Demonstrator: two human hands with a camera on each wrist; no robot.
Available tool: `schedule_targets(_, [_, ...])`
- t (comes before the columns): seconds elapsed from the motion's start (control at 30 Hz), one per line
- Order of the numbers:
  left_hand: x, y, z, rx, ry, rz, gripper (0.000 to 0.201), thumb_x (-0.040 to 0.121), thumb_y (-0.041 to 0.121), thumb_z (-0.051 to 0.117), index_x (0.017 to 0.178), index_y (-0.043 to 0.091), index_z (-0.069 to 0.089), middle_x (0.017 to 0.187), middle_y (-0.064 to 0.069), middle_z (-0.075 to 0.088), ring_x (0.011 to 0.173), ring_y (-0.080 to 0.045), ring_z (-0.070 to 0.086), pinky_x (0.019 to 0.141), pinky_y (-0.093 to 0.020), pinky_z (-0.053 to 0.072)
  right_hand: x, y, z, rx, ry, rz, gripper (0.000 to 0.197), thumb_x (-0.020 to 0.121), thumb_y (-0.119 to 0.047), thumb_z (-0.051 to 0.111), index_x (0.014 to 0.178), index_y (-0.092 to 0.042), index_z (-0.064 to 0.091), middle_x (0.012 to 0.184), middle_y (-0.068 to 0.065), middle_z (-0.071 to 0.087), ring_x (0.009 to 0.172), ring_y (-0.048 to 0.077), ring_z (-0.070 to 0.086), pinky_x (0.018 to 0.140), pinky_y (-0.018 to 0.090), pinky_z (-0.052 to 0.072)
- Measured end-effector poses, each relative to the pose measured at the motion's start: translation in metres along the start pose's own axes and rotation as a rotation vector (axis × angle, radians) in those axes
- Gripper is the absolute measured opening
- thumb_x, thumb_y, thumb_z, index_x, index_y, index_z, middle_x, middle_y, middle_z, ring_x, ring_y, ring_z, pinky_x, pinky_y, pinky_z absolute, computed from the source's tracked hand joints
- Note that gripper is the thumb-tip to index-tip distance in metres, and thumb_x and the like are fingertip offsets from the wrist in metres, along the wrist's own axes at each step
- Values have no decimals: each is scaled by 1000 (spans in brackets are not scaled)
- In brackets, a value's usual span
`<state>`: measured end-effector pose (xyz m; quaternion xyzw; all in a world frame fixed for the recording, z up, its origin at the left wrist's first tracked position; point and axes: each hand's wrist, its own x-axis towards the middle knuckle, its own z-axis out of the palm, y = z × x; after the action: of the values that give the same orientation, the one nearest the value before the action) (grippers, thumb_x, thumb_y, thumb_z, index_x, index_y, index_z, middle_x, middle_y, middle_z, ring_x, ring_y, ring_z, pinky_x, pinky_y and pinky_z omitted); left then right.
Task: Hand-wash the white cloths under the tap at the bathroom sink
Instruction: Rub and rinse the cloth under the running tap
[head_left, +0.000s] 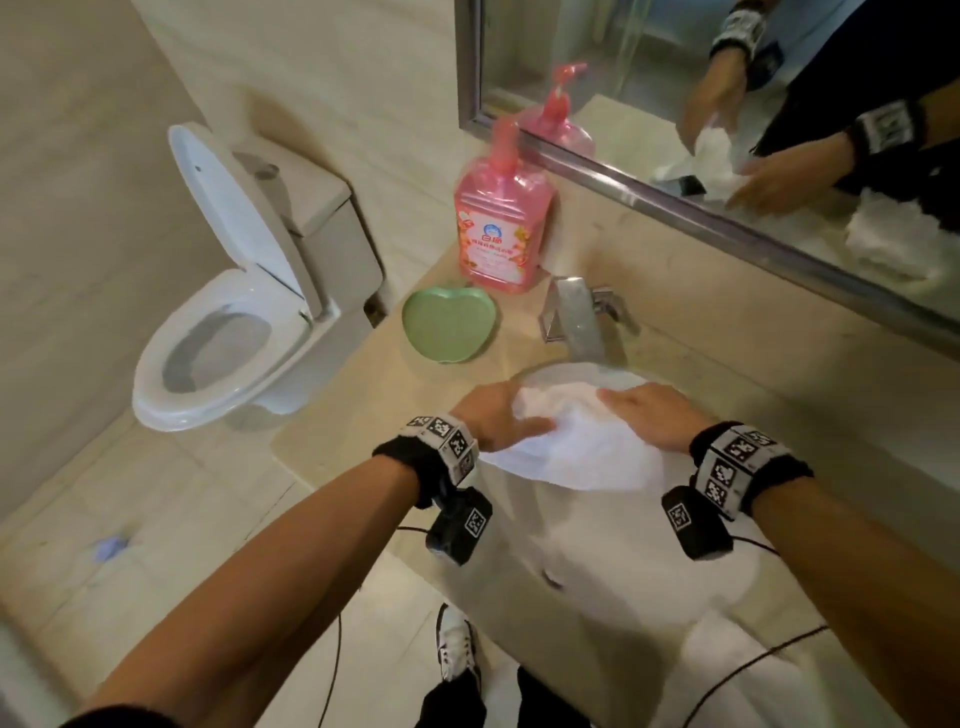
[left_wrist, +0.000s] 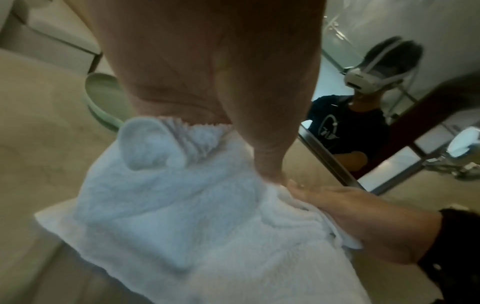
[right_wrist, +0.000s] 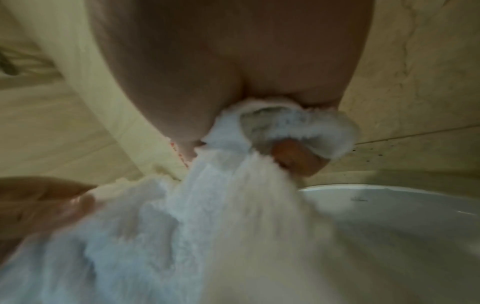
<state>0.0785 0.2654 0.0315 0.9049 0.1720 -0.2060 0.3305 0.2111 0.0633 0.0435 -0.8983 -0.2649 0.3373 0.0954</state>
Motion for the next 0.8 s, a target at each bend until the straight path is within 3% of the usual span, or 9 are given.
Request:
schedule_targets(0.13, [35, 17, 12, -115, -27, -54, 54, 102, 54, 32, 119, 11, 60, 124, -14, 62, 111, -31, 57, 86, -33, 39, 38, 6, -16, 271, 106, -62, 37, 104, -30, 47, 134, -12, 60, 130, 9, 65, 113, 26, 61, 83, 29, 44])
schedule_targets(0.23, [54, 27, 21, -112, -16, -100, 55, 101, 45, 42, 144, 9, 41, 150, -12, 44, 132, -30, 46, 105, -35, 35, 66, 0, -21, 373, 154, -105, 40, 106, -25, 41, 143, -16, 53, 135, 6, 63, 108, 24, 63, 85, 29, 46])
schedule_targets(0.3, [67, 30, 25, -140, 1, -105, 59, 101, 43, 45, 148, 9, 35, 153, -11, 39, 136, -28, 43, 110, -35, 33, 79, -2, -22, 389, 153, -112, 41, 105, -17, 40, 145, -13, 50, 140, 8, 59, 115, 26, 62, 95, 34, 48])
schedule_targets(0.37, [79, 32, 27, -217, 10, -106, 51, 99, 42, 49, 140, 12, 46, 144, -10, 51, 128, -29, 51, 107, -38, 39, 87, 1, -20, 381, 200, -131, 39, 103, -15, 41, 139, -8, 54, 133, 14, 63, 116, 29, 62, 100, 36, 48])
schedule_targets(0.47, [88, 35, 28, -268, 8, -106, 41, 99, 43, 49, 128, 14, 56, 130, -7, 61, 114, -27, 58, 99, -39, 45, 91, 6, -16, 274, 333, -140, 27, 98, -21, 42, 116, -13, 62, 85, 4, 69, 69, 14, 62, 64, 23, 50])
schedule_targets(0.5, [96, 37, 31, -263, 1, -116, 43, 100, 44, 44, 128, 13, 56, 130, -9, 61, 113, -27, 58, 99, -40, 45, 95, 12, -17, 284, 343, -124, 26, 98, -21, 42, 113, -14, 62, 83, 4, 69, 67, 15, 61, 61, 27, 50])
schedule_targets(0.6, [98, 36, 31, -261, 40, -141, 46, 105, 39, 31, 134, 10, 53, 137, -13, 57, 122, -31, 54, 103, -40, 42, 94, 11, -18, 357, 325, -157, 28, 97, -15, 41, 113, -12, 63, 104, 14, 71, 92, 33, 65, 84, 44, 54])
schedule_targets(0.73, [108, 44, 37, -290, 90, -169, 38, 103, 32, 39, 123, 8, 60, 119, -16, 66, 112, -35, 60, 94, -39, 48, 93, 21, -22, 272, 341, -171, 41, 101, -18, 40, 136, -26, 58, 108, 14, 72, 86, 28, 63, 83, 40, 54])
schedule_targets(0.8, [110, 46, 40, -282, 113, -134, 39, 103, 34, 39, 126, 11, 60, 123, -15, 65, 112, -34, 60, 95, -40, 47, 92, 26, -20, 250, 330, -176, 46, 102, -21, 41, 148, -26, 46, 124, 13, 68, 102, 28, 64, 94, 42, 52])
